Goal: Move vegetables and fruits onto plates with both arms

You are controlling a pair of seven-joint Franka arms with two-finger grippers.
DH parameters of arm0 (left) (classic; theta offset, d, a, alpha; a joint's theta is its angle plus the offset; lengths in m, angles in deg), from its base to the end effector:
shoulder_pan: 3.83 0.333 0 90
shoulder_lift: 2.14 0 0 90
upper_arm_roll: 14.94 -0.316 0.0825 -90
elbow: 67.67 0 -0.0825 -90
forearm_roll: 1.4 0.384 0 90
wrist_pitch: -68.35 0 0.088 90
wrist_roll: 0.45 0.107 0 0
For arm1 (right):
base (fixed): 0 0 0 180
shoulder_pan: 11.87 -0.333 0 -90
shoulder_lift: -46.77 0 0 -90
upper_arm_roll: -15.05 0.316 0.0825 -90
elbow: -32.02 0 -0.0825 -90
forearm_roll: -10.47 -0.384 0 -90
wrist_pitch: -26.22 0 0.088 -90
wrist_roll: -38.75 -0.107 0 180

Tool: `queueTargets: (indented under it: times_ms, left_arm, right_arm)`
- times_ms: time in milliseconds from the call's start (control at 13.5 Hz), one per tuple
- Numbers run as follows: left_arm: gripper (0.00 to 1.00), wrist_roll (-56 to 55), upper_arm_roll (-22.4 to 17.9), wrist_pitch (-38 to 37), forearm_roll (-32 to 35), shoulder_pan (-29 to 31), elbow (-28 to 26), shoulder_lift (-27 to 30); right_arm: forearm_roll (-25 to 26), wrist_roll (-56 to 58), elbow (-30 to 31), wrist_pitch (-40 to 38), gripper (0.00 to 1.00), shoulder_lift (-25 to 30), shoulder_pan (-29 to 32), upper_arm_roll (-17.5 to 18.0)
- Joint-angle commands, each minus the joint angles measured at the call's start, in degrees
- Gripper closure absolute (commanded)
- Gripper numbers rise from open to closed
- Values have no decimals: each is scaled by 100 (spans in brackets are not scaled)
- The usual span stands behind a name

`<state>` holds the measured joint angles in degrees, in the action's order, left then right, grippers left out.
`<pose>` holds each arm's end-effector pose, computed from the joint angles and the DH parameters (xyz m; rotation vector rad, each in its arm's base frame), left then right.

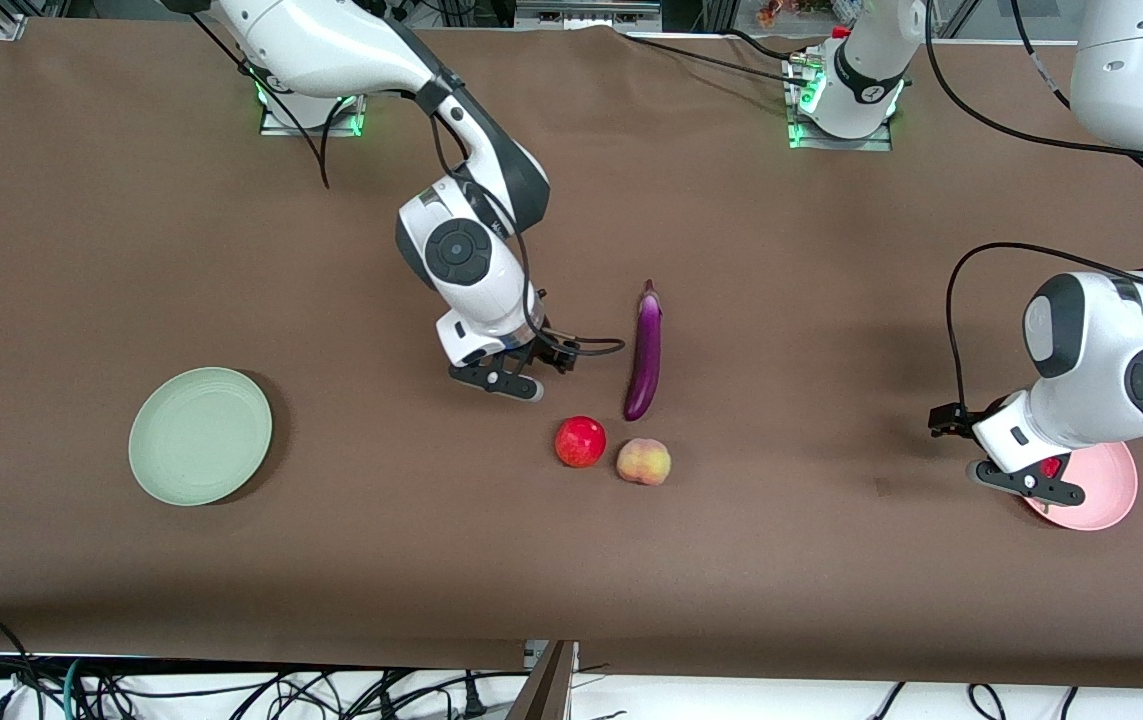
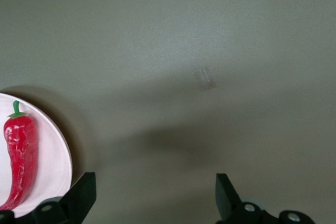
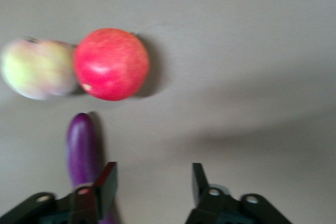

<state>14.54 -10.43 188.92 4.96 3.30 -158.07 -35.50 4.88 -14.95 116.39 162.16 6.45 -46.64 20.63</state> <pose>0.6885 0.0441 0.2961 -3.0717 0.4065 0.0935 0.5702 0.4676 0.2840 -2.8657 0.4710 -0.0529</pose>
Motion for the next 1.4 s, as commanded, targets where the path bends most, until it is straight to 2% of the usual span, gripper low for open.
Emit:
queueTargets:
  times_ms: [0,221,517,886,1181,1329]
  left_arm:
    - [0,-5,-12,-59,-118,-18,-83,110]
    - [0,-5,-12,-59,-118,-18,-83,102]
    - [0,-5,-12,-51,-118,-27,-83,102]
    - [0,4,-12,-51,-118,-27,-83,102]
    - [0,4,-12,-51,-109,-27,-83,102]
    - [0,12,-12,-42,-109,-27,-83,93]
  right_arm:
    - [259,-158,44,397,0,-63,-47,4]
    - [883,-176,36,950,0,-178,-56,4]
    - [1333,-176,36,1732,0,-371,-47,-40]
    - [2149,-167,27,2761,0,-793,-56,-294]
    - [2274,-176,-446,2982,0,-1197,-161,-382]
    - [2274,-176,-483,2991,0,-1259,-240,-461]
